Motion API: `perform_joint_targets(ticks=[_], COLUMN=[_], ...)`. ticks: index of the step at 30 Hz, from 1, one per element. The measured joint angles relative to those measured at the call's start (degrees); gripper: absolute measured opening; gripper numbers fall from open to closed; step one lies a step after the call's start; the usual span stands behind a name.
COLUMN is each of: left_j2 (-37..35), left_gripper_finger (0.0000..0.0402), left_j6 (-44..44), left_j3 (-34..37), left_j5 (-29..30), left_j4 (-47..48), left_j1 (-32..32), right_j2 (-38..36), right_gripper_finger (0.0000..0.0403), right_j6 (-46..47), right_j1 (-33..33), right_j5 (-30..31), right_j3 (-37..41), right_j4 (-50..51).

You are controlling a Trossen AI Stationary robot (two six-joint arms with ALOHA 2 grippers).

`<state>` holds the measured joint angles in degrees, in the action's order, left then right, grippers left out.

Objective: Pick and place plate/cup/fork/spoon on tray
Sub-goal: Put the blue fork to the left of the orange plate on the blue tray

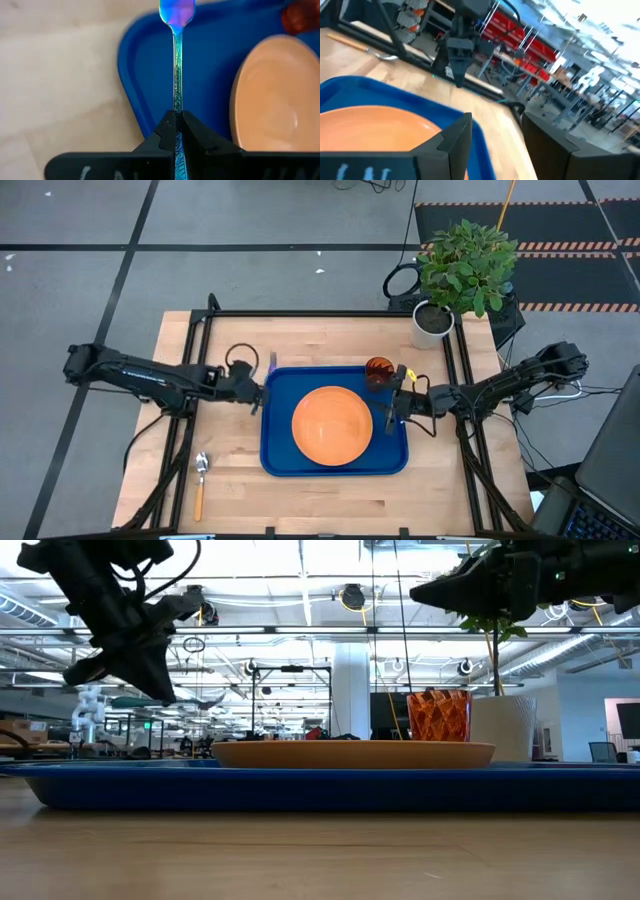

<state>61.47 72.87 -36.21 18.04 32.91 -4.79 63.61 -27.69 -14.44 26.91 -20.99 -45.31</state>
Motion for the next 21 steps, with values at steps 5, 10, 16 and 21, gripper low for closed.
perform_joint_targets(ticks=[5,10,16,21], left_j2=[7.5,14.6,22.0,26.9], left_gripper_finger=[0.001,0.001,0.001,0.001], left_j6=[6.5,11.1,15.7,21.5], left_j3=[-3.1,-7.3,-11.7,-13.2], left_j5=[0.1,1.7,3.0,3.0], left_j4=[0.1,0.0,0.6,1.6], left_j1=[-5.2,-8.9,-11.6,-13.5], right_j2=[0.0,0.0,0.0,-0.1], right_gripper_finger=[0.0169,0.0169,0.0169,0.0169], right_j6=[3.4,4.7,4.5,3.6], right_j1=[-0.3,-2.2,-5.0,-5.9], right_j5=[0.0,0.0,0.0,0.0], right_j3=[0.0,0.0,0.0,0.0], right_j4=[6.1,9.1,10.8,11.9])
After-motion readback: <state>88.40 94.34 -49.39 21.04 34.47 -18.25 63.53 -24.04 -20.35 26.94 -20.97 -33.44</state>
